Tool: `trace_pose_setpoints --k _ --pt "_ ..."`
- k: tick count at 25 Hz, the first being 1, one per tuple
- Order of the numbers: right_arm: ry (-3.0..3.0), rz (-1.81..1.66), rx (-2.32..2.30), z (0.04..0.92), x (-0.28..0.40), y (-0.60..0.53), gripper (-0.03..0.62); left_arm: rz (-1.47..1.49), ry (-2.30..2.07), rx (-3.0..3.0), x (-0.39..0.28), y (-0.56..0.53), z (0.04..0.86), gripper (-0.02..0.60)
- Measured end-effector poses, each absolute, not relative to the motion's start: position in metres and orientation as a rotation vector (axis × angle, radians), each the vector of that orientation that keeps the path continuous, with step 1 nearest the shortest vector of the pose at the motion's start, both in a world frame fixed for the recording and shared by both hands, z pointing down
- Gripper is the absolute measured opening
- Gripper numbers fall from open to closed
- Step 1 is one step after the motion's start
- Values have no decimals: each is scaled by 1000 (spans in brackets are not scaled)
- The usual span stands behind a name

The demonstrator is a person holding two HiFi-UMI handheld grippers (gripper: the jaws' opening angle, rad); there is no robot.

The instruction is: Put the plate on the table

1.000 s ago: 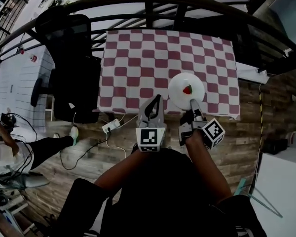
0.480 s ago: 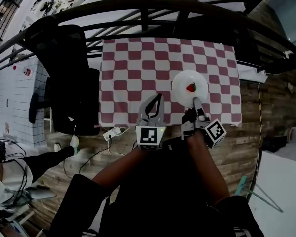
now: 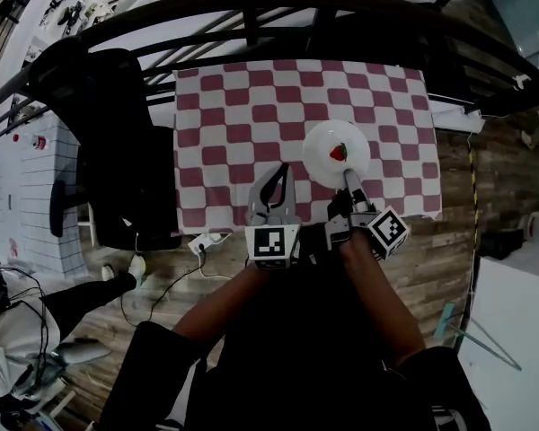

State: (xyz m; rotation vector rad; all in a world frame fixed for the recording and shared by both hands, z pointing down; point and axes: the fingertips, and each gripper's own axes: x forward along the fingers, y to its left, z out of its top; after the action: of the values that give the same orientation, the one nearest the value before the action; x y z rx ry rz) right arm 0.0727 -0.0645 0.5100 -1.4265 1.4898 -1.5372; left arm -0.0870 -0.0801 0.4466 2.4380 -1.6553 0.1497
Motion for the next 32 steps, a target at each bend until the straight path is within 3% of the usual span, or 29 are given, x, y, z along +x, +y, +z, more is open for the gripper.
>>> trace_pose_setpoints --k 19,32 --pt "1673 -1518 -1301 548 43 -129 17 204 -1667 2389 -82 -130 472 9" --pt "1695 -1606 -1250 622 46 -159 17 297 -1650 2337 -75 -163 501 9"
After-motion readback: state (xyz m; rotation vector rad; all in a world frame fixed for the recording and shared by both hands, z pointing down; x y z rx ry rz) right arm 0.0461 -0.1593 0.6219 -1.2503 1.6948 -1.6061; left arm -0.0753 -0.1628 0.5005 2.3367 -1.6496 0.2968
